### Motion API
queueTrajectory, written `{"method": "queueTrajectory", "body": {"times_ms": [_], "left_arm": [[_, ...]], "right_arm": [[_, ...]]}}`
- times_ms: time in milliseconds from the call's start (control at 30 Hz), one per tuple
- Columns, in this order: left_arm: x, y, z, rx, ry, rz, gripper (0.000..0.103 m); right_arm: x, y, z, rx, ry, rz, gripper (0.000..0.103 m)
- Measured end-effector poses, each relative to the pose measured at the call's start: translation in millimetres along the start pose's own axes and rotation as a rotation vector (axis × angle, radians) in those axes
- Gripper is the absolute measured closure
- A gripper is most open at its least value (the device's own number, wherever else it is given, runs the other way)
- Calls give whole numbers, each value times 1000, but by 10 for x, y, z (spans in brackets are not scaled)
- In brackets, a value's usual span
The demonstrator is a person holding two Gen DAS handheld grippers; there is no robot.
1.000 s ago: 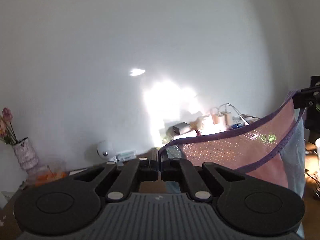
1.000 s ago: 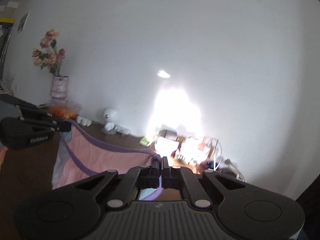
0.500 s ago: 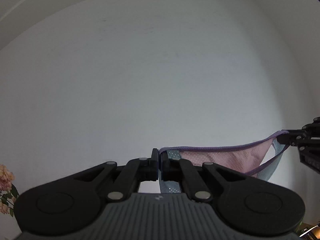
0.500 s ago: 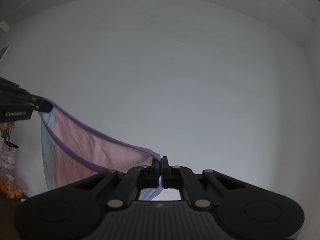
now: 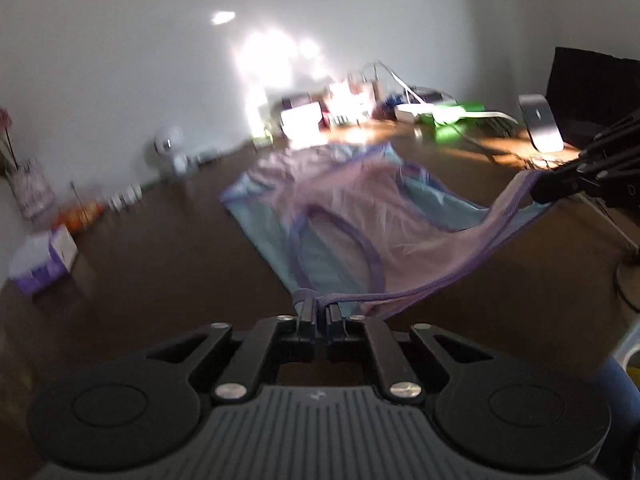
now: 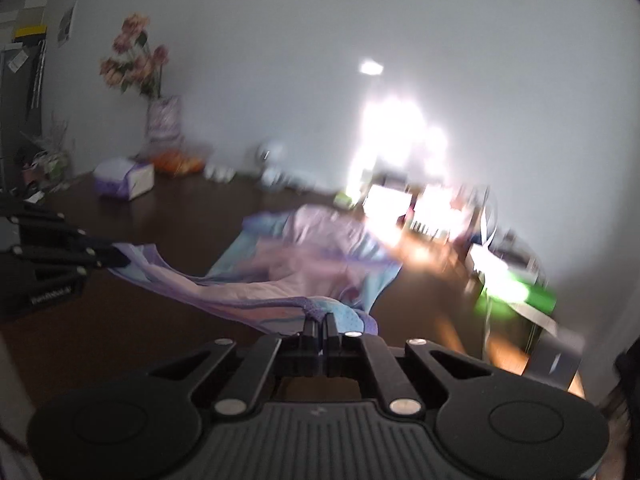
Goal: Fold clothes
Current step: 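Lay the garment flat on the table and open both grippers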
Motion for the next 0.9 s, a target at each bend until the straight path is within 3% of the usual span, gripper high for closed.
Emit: {"method": "queueTrajectory", "body": {"times_ms": [67, 100, 133, 200, 300, 400, 467, 533, 567, 733, 767, 800, 833, 867, 900], "left_arm": [[-10, -267, -214, -21, -45, -73, 57], [108, -370, -413, -24, -35, -149, 37], [211, -364, -529, -37, -58, -199, 31], [402, -219, -630, -39, -128, -255, 30], [758, 74, -739, -96, -144, -342, 29], [899, 411, -252, -104, -54, -263, 29], [769, 544, 190, -47, -11, -170, 31], [651, 595, 580, 16, -6, -132, 45], [596, 590, 714, 30, -14, -123, 46], [460, 510, 1026, 53, -62, -99, 39], [454, 478, 1057, 66, -75, -99, 44], [463, 463, 1065, 56, -90, -111, 65], [490, 448, 1076, 65, -97, -126, 98], [537, 437, 1070, 74, -101, -147, 99], [601, 428, 1049, 72, -99, -173, 99]], "right_arm": [[233, -499, -174, 117, 81, 9, 99], [341, -676, -366, 155, 124, -3, 90], [399, -779, -548, 165, 168, -21, 85], [478, -748, -881, 120, 222, -16, 56], [277, -359, -1014, 22, 193, 57, 50], [-15, -105, -674, -33, 55, 114, 51], [-160, 2, -312, -34, -26, 133, 52], [-234, 75, 48, -17, -88, 129, 55], [-271, 112, 227, -8, -119, 127, 58], [-288, 77, 688, 63, -145, 118, 67], [-272, 51, 752, 78, -143, 104, 67], [-251, 12, 798, 88, -141, 88, 73], [-237, -11, 845, 98, -137, 75, 79], [-233, -15, 872, 97, -136, 72, 94], [-235, -6, 860, 81, -142, 75, 99]]}}
Point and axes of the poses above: each gripper's, at about its wrist camera, not at the fingertips, and z roughly the way its jaws point, x to its left, y to its top, the point moved 8 cm from there along z, roughly the way its jaws point, and after that the axes turned 11 degrees about z, right-handed, at the moved point
